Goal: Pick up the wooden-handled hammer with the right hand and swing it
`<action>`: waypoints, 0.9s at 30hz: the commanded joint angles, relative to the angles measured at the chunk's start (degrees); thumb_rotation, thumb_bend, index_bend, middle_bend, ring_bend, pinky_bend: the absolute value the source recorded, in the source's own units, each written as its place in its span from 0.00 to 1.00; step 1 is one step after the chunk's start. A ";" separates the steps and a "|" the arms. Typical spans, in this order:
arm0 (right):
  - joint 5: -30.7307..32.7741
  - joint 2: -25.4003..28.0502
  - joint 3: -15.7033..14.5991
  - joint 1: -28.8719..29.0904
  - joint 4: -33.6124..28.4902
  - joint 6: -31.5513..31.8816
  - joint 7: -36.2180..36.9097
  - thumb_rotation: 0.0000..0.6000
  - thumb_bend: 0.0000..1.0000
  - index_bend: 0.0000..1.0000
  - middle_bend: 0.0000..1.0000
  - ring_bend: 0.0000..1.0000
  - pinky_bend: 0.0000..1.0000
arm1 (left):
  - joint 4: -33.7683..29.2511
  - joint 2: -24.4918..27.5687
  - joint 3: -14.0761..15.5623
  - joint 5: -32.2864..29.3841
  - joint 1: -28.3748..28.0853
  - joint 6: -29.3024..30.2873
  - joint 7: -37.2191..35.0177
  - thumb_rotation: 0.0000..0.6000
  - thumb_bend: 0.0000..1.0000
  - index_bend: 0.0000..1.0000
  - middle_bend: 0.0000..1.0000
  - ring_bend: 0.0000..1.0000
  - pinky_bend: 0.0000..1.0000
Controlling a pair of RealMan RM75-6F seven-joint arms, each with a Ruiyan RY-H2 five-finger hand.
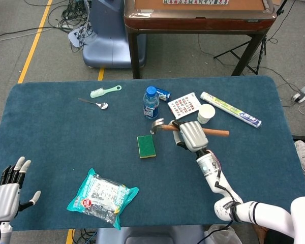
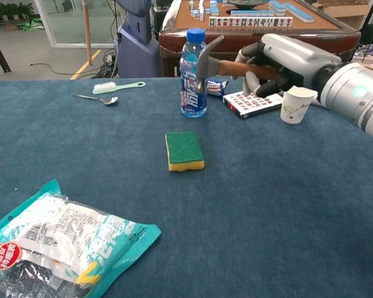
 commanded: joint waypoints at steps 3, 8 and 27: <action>2.19 -0.25 -1.49 -1.41 1.40 -2.74 2.57 1.00 1.00 0.62 0.78 0.74 0.80 | -0.29 -0.12 -0.03 0.16 -0.21 -0.17 0.46 1.00 0.23 0.00 0.00 0.00 0.00; 3.82 -0.40 -3.03 -2.25 3.67 -6.58 5.30 1.00 1.00 0.62 0.73 0.69 0.80 | -0.52 -0.19 -0.09 -0.15 -0.32 -0.45 0.99 1.00 0.23 0.00 0.00 0.00 0.00; 1.23 5.86 -3.59 -6.01 1.05 -7.72 13.36 1.00 0.50 0.00 0.18 0.15 0.39 | -1.24 -0.06 -0.28 -0.24 -0.51 -0.49 1.46 1.00 0.23 0.00 0.00 0.00 0.00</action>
